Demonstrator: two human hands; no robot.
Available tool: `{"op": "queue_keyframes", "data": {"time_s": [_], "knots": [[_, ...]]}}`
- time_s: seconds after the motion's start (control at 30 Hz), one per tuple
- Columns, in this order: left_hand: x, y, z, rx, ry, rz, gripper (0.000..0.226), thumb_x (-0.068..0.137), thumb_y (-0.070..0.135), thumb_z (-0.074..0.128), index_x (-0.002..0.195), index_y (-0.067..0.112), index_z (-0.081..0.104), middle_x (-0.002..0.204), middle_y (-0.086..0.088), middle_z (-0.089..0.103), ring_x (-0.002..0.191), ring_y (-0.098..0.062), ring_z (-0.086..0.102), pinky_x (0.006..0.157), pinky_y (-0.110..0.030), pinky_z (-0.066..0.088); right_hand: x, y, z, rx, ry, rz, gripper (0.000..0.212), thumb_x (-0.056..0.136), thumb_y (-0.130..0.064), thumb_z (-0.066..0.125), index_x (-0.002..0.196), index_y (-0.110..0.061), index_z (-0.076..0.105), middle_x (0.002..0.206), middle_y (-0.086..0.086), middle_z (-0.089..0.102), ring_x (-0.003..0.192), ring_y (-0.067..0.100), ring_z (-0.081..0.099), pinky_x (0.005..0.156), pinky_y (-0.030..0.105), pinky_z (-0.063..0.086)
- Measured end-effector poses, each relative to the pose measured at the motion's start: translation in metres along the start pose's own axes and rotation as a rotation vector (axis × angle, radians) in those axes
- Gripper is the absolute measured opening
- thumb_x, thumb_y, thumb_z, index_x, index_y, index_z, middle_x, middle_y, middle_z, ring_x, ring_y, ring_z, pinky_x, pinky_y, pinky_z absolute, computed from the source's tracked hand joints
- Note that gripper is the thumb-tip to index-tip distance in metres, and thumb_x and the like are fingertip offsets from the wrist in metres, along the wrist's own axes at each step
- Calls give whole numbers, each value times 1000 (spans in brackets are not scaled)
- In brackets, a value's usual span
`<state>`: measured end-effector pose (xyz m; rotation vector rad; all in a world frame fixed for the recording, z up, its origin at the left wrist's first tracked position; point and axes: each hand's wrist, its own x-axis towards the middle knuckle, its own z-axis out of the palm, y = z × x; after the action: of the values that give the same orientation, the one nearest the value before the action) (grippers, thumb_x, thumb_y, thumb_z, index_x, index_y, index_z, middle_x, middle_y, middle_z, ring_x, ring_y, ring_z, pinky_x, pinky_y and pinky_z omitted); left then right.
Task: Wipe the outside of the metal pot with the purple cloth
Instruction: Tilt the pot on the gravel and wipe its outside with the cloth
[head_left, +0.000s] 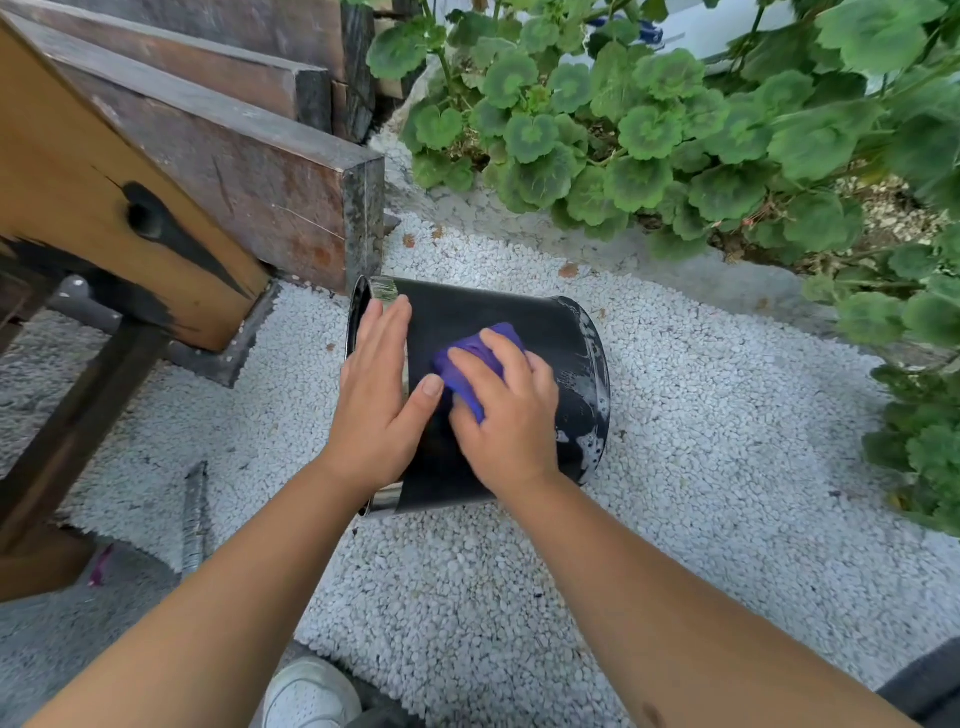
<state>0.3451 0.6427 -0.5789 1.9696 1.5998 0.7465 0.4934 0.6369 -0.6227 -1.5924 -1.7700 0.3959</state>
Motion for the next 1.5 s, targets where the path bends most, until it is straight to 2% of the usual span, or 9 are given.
{"op": "queue_keyframes", "data": {"time_s": [0.4,0.6,0.7,0.8,0.9,1.07,1.27,1.4,1.5], "knots": [[9,9,8,-39,28,-62,79,94,62,32,156,16,13,158,18,3,148,-1,-8,116,-32,4,14,66,-30,116,57,562,49,79,-19,62,126,-34,58,144,-12,33,115,16,52,95,34,48],[13,9,10,-18,36,-61,79,94,62,32,155,16,14,160,12,10,149,-5,-6,118,-41,9,60,26,-43,915,107,759,53,73,-17,62,125,-26,58,122,-3,55,91,2,65,70,23,54],[13,9,10,-21,38,-57,79,94,61,32,155,14,15,158,13,11,149,-6,-5,117,-37,8,74,16,-50,1570,-99,957,22,80,-9,56,90,-12,75,91,8,72,80,20,71,67,29,56],[12,7,9,-33,42,-52,79,94,59,32,155,11,16,157,13,11,149,-7,-4,118,-29,5,68,19,-53,1708,-225,1031,20,74,-8,56,68,-9,75,77,7,72,73,21,71,69,27,57],[12,6,8,-26,46,-48,80,94,61,31,154,10,17,157,12,12,149,-6,-5,115,-17,0,65,26,-50,1624,-247,1063,19,80,-6,54,73,-9,71,76,7,68,68,19,68,64,28,56],[12,7,8,-11,42,-43,78,94,58,32,154,9,18,160,4,15,150,-7,-4,114,-12,-1,71,39,-44,795,-70,915,26,86,-5,50,99,-21,67,101,5,69,90,22,66,82,40,55],[13,11,8,-9,52,-42,79,95,59,31,154,9,19,161,3,17,149,-5,-4,113,-10,-1,49,25,-44,668,47,585,45,81,-63,53,120,-41,60,125,-17,59,111,-5,56,94,26,45],[16,16,12,3,43,-15,78,95,57,33,153,7,20,159,4,18,150,-10,-2,114,-11,-2,26,19,-29,-26,-195,209,77,76,-80,42,144,-48,30,158,-8,24,139,21,27,103,31,28],[15,15,12,14,49,-8,80,95,60,32,153,7,19,156,9,17,149,-7,-4,114,-11,-1,25,19,-25,-197,-172,144,59,88,-67,38,142,-44,43,153,-2,37,127,33,35,100,43,43]]}}
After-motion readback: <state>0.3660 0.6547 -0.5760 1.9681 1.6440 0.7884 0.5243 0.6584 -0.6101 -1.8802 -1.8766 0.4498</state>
